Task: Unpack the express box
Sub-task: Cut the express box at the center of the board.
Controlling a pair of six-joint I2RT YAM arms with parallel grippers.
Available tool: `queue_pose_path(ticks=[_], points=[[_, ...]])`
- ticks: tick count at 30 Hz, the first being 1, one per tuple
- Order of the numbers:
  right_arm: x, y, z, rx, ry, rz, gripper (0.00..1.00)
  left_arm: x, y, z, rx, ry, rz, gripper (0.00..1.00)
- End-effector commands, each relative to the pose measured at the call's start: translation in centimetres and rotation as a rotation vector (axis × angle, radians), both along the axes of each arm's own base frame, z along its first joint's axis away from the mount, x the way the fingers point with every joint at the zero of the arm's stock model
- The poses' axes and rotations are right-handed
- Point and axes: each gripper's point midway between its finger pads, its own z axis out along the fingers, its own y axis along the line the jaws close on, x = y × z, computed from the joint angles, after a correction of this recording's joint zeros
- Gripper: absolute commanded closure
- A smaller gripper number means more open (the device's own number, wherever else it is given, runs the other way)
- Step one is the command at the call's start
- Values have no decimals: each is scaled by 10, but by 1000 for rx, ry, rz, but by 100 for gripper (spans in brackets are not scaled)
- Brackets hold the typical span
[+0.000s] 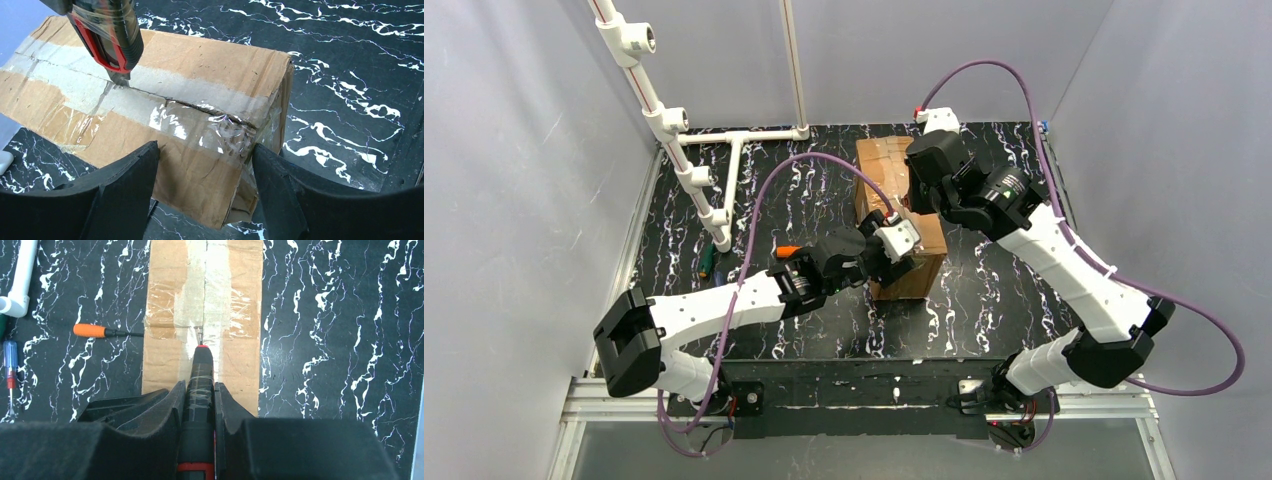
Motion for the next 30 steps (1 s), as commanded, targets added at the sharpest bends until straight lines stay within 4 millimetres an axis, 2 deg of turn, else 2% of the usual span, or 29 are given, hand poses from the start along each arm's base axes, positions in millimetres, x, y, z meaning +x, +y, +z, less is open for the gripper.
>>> queue_pose_path(ticks=[1,3,4,6,7,10,11,14,15,18,19,21,22,25,26,29,30], points=[[-8,-3,7,-12,10,18,99,20,16,-2,30,-7,86,34],[-8,-3,26,41,-35,26,99,20,18,-2,27,-4,88,34],[-7,-3,25,38,-39,24,99,21,18,-3,27,-3,90,34],[-7,-1,2,-12,8,27,99,22,19,-4,24,2,94,34],[-8,1,-3,-20,30,31,99,24,20,-4,23,3,99,34],[-10,1,20,43,-16,39,99,26,22,-3,22,4,107,34],[-9,-2,21,40,-28,32,99,26,23,-2,20,3,109,34],[-8,3,-6,-12,34,35,99,29,24,-4,22,5,116,34],[-10,6,-5,3,42,48,99,30,25,-4,22,6,119,34],[-10,1,22,52,-23,41,99,31,25,-1,15,6,114,35],[-9,1,18,39,-22,38,99,31,25,-1,14,7,114,35],[-8,4,-5,-9,27,44,99,33,26,-1,13,8,118,35],[-10,4,-8,-15,42,45,99,33,25,-1,12,9,119,35],[-11,2,23,54,-22,49,99,35,27,0,9,11,123,35],[-10,2,24,52,-28,49,99,35,28,-1,9,13,122,35],[-10,10,-5,12,31,73,99,39,31,-4,7,23,137,35],[-10,12,-7,10,40,75,99,40,32,-4,6,27,139,35]])
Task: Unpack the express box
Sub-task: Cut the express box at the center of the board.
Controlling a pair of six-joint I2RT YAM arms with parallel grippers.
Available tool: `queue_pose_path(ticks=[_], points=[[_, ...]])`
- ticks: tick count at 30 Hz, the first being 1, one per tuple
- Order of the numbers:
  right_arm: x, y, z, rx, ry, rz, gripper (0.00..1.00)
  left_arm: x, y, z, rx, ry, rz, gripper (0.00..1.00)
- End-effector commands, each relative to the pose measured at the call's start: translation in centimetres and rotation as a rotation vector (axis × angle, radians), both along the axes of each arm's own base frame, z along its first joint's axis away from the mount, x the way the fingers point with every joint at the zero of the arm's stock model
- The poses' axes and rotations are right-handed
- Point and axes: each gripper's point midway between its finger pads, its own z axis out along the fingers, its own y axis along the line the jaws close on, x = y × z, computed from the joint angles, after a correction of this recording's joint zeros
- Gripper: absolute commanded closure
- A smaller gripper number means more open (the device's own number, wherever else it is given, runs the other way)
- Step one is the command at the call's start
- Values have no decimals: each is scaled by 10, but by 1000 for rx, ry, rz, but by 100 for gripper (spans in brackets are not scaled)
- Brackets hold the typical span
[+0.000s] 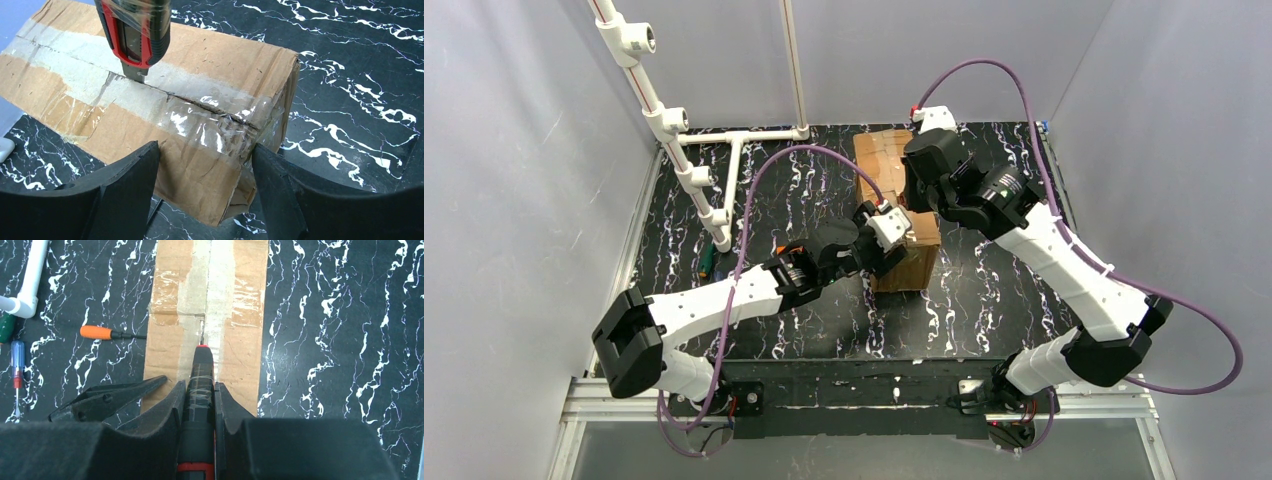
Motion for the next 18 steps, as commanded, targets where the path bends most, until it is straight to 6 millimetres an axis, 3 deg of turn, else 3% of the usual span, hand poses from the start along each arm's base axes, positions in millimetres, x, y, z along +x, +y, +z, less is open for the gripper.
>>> queue_pose_path(ticks=[1,4,7,11,15,18], points=[[-13,4,-2,8,38,55,99,22,20,-3,20,5,101,35],[-13,-1,26,54,-28,47,99,22,21,-3,17,6,101,35],[-11,1,-1,-13,31,44,99,24,24,-5,17,12,108,35],[-13,-1,26,52,-30,42,99,25,25,-6,18,16,109,35],[-12,4,-14,-27,54,47,99,29,24,-5,14,19,116,35],[-12,-1,10,3,5,39,99,30,19,3,-3,13,102,35]])
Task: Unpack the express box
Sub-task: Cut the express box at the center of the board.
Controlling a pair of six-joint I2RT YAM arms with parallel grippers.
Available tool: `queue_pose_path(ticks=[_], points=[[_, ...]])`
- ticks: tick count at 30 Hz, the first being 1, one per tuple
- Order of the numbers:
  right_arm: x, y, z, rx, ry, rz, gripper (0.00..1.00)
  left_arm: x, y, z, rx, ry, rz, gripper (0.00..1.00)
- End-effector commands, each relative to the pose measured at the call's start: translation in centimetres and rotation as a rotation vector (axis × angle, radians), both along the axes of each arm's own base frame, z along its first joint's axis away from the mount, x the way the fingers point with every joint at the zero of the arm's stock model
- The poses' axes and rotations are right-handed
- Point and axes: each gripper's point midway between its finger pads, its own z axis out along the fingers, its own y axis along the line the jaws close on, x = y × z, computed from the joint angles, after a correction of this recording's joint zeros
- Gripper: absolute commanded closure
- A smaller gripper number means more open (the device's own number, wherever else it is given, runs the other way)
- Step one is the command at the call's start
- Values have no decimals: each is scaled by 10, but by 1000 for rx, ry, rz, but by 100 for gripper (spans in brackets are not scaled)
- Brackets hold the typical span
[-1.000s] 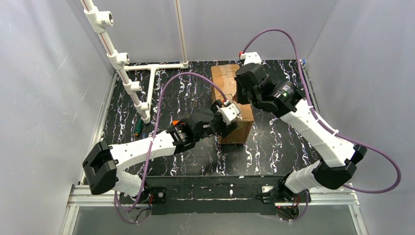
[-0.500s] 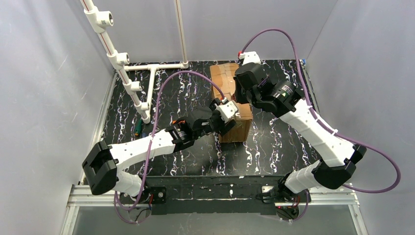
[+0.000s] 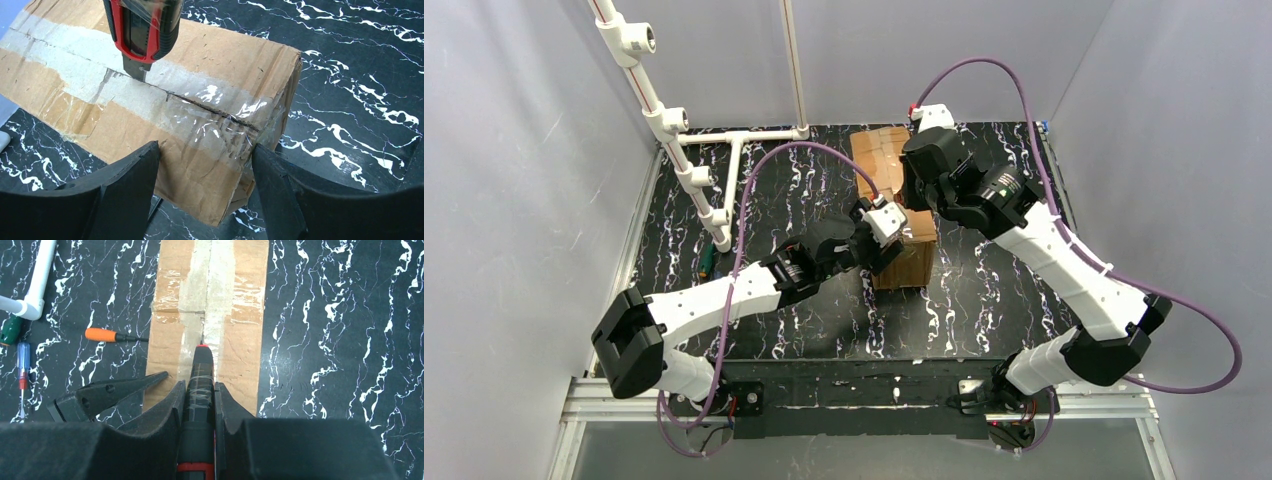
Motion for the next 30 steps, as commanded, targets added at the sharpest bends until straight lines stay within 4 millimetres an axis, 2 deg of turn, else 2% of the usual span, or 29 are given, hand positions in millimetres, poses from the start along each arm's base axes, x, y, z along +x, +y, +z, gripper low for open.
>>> queue_pose_path(ticks=[1,2,4,5,7,8,9,11,12,15,16,19,20,23,27,30], points=[[-14,-9,12,-13,3,19,99,22,9,9,7,-20,78,35],[-12,-8,7,-26,5,16,99,23,8,12,3,-24,79,35],[-12,-8,-17,-80,55,17,99,27,5,16,-2,-30,86,35],[-14,-9,-16,-79,65,13,99,28,4,17,-3,-31,87,35],[-16,-8,9,-24,22,17,99,30,-1,20,-13,-29,83,36],[-15,-11,13,-20,4,5,99,31,-3,21,-18,-26,84,36],[-13,-11,7,-32,6,0,99,32,-5,21,-22,-23,86,36],[-15,-11,-18,-83,61,-3,99,34,-8,21,-26,-17,86,36],[-17,-10,-20,-80,80,4,99,36,-10,21,-26,-15,88,36],[-19,-18,12,-30,3,-20,99,37,-10,22,-31,-13,96,37],[-19,-20,12,-30,-4,-21,99,37,-10,21,-31,-12,98,37],[-21,-12,-14,-60,58,-2,99,38,-12,17,-32,0,99,37],[-21,-11,-13,-48,59,0,99,38,-13,17,-37,7,99,37],[-14,-21,3,-16,-3,-43,99,31,-16,17,-64,37,78,36],[3,-17,-24,10,50,-35,99,17,-15,19,-100,72,37,31],[10,-18,-33,2,62,-43,99,5,-8,24,-130,89,11,21]])
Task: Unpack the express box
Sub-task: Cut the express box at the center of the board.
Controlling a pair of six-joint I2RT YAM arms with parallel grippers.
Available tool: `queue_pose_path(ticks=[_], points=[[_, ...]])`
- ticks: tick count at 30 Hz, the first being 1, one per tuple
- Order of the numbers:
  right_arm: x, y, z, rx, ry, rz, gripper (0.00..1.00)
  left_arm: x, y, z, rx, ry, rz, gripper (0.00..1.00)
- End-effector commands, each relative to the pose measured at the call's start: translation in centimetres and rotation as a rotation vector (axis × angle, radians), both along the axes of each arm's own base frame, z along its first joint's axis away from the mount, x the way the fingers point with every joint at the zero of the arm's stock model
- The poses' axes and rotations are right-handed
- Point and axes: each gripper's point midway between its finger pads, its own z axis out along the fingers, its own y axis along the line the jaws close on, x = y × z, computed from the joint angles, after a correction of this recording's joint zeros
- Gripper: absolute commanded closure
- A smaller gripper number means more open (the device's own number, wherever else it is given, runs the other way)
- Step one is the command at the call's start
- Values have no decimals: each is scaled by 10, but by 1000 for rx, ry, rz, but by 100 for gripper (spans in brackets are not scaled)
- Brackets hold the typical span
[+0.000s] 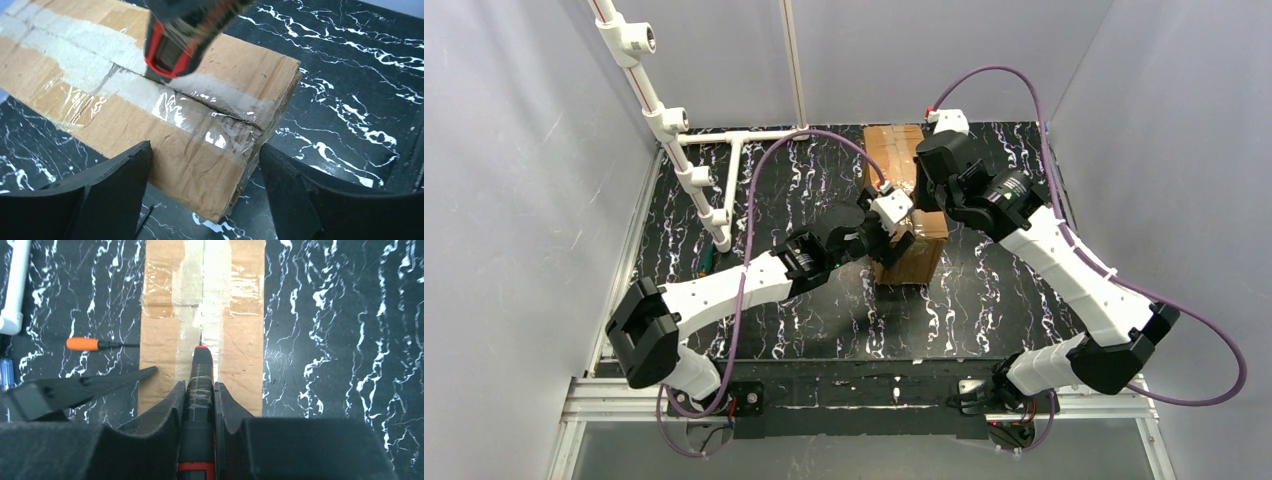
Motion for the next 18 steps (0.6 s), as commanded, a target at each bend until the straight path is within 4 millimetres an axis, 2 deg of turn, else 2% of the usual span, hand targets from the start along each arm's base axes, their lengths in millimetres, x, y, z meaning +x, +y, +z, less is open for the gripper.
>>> queue_pose_path(ticks=[1,6,10,13,14,18], points=[[-1,7,-22,-11,65,47,99,-9,18,23,-99,36,27,19],[1,4,-11,-15,49,43,99,-28,31,45,-175,61,3,14],[0,5,1,-8,40,56,99,-34,40,52,-306,295,27,12],[1,6,5,-13,35,63,99,-22,49,44,-368,524,125,11],[1,6,4,-13,36,66,99,-21,50,36,-355,601,161,12],[0,8,3,-8,41,78,99,-6,49,21,-350,716,291,11]])
